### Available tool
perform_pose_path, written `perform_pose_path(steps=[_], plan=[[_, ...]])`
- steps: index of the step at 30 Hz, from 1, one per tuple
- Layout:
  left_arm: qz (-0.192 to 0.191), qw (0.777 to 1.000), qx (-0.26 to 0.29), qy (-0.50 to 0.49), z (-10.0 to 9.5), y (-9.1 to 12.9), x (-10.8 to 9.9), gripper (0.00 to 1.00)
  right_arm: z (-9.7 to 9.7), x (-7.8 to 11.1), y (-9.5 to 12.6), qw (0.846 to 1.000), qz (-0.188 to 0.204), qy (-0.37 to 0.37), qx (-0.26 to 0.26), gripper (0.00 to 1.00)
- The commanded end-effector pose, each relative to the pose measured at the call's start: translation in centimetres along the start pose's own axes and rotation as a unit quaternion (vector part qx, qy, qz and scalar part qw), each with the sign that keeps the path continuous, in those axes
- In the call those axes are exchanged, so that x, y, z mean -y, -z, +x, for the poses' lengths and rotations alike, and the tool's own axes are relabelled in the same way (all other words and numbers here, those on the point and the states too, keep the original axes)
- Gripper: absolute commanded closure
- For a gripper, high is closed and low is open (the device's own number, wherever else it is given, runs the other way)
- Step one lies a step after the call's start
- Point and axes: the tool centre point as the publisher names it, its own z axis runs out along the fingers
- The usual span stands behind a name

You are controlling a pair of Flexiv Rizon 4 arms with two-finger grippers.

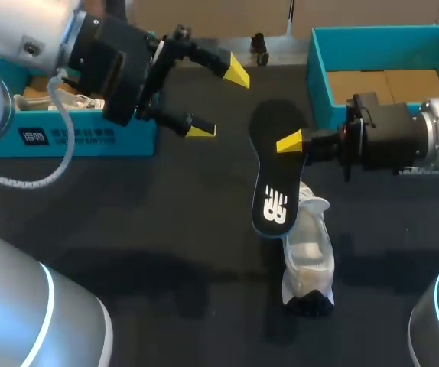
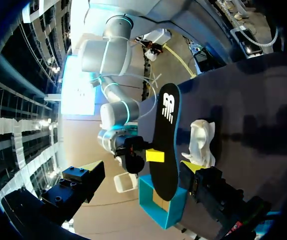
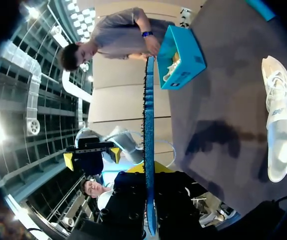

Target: Take the shoe out of the shoebox, open the shoe tongue, remove and reinsert the insole, then place the shoe into the shoebox

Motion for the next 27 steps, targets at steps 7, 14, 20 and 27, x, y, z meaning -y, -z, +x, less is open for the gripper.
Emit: perform_pose_path(steps=[7, 14, 20, 27], plan=[[-0.007, 1.0, 0.023, 0.004, 0.6, -0.2, 0.2, 0.0, -0.1, 0.2, -0.6, 1.0, -0.012, 0.002, -0.008, 1.0], [-0.027, 0.996, 0.081, 0.001, 1.9, 0.2, -0.9, 0.0, 0.1, 0.0, -0.7, 1.0, -0.013, 0.002, -0.006, 1.0], [-0.04, 0.995, 0.091, 0.001, 3.4, 0.3, -1.3, 0.0, 0.2, -0.2, -0.7, 1.0, -0.011, 0.0, -0.003, 1.0], [-0.06, 0.991, 0.119, 0.0, 4.8, -0.2, -1.7, 0.0, 0.3, -0.2, -0.5, 1.0, -0.01, -0.003, 0.0, 1.0]])
